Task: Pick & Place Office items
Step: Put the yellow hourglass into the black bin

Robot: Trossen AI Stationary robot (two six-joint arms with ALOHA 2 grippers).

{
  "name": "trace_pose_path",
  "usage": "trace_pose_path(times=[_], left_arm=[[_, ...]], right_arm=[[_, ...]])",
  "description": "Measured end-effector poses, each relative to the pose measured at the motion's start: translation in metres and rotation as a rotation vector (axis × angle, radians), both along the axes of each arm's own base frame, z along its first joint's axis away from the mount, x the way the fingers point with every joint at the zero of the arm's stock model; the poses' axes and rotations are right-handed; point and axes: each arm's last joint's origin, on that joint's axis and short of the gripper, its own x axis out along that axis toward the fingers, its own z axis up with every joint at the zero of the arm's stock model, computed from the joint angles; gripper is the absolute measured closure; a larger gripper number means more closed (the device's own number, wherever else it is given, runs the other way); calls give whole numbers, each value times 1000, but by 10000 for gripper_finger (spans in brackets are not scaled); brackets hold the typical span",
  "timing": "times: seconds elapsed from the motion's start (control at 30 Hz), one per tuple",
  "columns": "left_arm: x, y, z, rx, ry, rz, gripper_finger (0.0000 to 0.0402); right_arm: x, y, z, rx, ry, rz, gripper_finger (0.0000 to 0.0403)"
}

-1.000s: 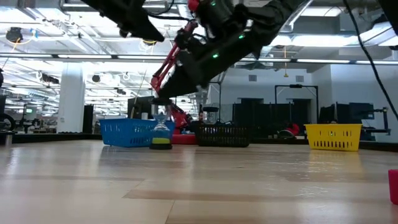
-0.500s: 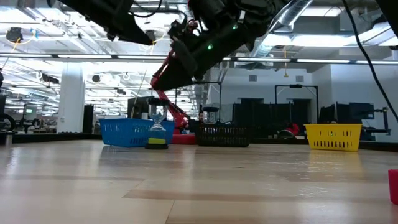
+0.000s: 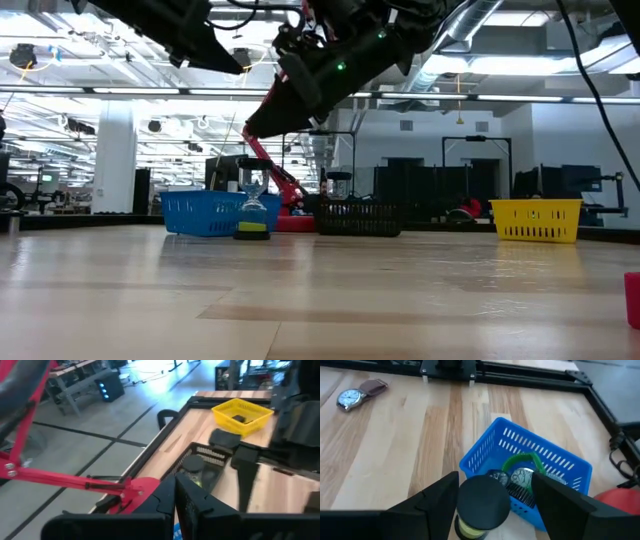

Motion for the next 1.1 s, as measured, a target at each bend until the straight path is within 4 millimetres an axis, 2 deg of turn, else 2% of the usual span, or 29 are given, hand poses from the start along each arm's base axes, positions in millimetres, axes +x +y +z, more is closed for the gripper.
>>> trace_pose_path(times=[0.27,0.7,0.97,1.1], left_arm=[[2,-5,1,-63,-19,-185,399],[2,-7,0,-78,-16,-251,399],[2,-7,0,-78,-16,-252,399],[2,-7,0,-78,-16,-251,399]], right_arm=[[-1,8,1,-22,18,33,161],[-1,11,1,-64,22,66,160],[-1,11,2,-66,9,67,139],[-1,6,2,-12,3,23,132]])
